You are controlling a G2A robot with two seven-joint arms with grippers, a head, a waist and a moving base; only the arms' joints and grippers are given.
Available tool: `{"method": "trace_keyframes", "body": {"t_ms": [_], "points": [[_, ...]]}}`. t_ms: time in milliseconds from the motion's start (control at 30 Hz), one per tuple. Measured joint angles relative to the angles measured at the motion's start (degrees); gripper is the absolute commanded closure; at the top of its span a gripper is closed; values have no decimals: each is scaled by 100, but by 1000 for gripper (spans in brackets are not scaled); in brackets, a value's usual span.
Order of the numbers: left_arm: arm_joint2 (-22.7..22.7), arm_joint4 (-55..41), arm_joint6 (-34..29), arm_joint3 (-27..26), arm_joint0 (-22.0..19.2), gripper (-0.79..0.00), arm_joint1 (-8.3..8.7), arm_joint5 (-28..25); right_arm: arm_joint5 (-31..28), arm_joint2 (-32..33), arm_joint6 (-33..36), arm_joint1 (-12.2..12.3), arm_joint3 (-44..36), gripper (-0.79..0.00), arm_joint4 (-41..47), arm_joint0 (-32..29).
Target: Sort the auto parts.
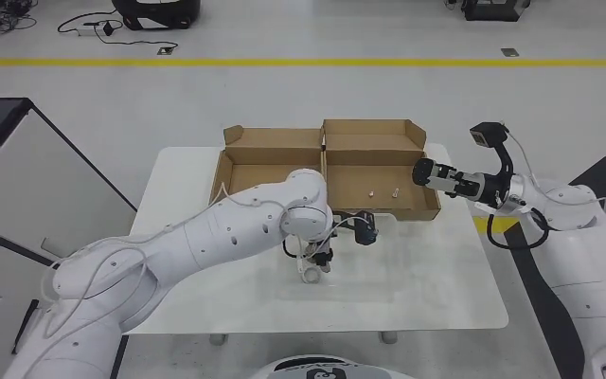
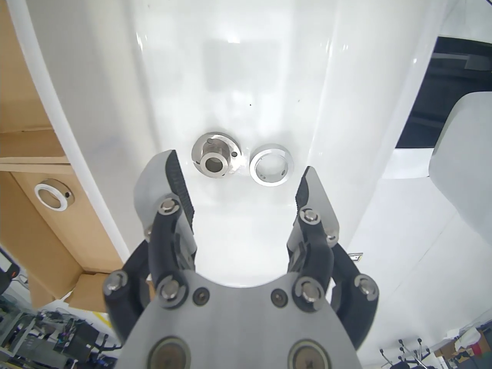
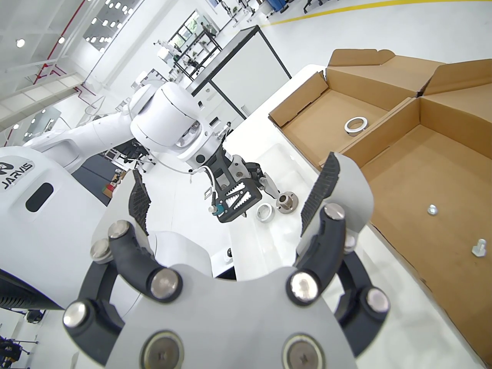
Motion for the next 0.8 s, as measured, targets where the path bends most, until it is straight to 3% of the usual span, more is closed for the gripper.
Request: {"method": "trace_keyframes", "body": {"t_ms": [267,667,800], "points": [[75,299,294,405,159,-539,-55,-282,0,0,0,0,0,-785,0,0],[97,507,344,666,187,-400,-127,-343,0,0,0,0,0,-785,0,0],[85,559,386,738,224,-406,-142,-367,0,0,0,0,0,-785,0,0]]}}
